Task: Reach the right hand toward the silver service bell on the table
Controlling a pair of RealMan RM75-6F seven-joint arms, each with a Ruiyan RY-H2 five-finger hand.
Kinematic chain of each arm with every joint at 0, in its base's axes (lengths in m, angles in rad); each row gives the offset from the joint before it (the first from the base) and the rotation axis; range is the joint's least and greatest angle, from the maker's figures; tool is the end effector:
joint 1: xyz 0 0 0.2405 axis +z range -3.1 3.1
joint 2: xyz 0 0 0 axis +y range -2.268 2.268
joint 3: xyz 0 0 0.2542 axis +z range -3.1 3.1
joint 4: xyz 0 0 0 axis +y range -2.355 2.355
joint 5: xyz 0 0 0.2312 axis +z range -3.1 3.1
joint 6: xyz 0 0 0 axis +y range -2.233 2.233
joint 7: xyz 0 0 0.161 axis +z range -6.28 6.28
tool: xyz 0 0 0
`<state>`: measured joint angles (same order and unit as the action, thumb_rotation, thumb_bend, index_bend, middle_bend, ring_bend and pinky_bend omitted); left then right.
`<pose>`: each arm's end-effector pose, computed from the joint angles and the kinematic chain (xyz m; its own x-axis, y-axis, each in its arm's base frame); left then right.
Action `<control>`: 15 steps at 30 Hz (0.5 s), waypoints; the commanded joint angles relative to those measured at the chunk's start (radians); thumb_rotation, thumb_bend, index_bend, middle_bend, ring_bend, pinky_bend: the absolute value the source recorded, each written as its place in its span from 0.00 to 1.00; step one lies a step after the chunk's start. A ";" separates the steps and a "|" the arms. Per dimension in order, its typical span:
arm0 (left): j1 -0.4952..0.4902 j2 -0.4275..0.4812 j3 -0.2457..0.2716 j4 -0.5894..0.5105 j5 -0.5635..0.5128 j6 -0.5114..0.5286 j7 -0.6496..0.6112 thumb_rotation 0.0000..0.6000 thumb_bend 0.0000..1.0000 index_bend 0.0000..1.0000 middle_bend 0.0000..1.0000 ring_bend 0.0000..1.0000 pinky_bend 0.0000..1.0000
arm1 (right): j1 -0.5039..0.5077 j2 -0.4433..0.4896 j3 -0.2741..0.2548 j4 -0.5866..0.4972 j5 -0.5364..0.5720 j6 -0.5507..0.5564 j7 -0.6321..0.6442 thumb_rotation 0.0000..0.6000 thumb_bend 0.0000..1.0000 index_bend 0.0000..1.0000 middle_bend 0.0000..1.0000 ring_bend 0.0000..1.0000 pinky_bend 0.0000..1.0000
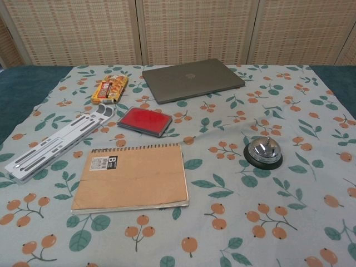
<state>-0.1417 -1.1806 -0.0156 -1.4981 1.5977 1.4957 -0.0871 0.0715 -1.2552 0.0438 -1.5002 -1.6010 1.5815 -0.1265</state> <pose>-0.3123 0.2105 0.1199 0.3730 0.0089 0.9278 0.9176 -0.1516 -0.3674 -0.3083 -0.1933 0.1119 0.4843 0.0922 0.8700 -0.8671 -0.0822 0.4914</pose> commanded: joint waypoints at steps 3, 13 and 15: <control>0.000 0.000 0.000 -0.001 -0.001 0.002 0.003 1.00 0.39 0.28 0.24 0.15 0.34 | 0.002 0.000 -0.008 0.001 -0.003 -0.014 -0.002 1.00 0.32 0.00 0.00 0.00 0.00; -0.005 0.000 0.003 0.007 0.000 -0.005 -0.025 1.00 0.39 0.28 0.24 0.15 0.34 | 0.068 -0.009 -0.039 0.094 -0.119 -0.064 0.028 1.00 0.53 0.07 0.01 0.00 0.00; -0.001 0.007 0.001 -0.001 -0.002 0.003 -0.027 1.00 0.39 0.28 0.24 0.15 0.35 | 0.103 -0.016 -0.052 0.112 -0.158 -0.093 0.060 1.00 0.60 0.08 0.02 0.00 0.00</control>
<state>-0.1453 -1.1774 -0.0141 -1.4946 1.5973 1.4946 -0.1133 0.1334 -1.2605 0.0084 -1.4242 -1.7060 1.5137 -0.0973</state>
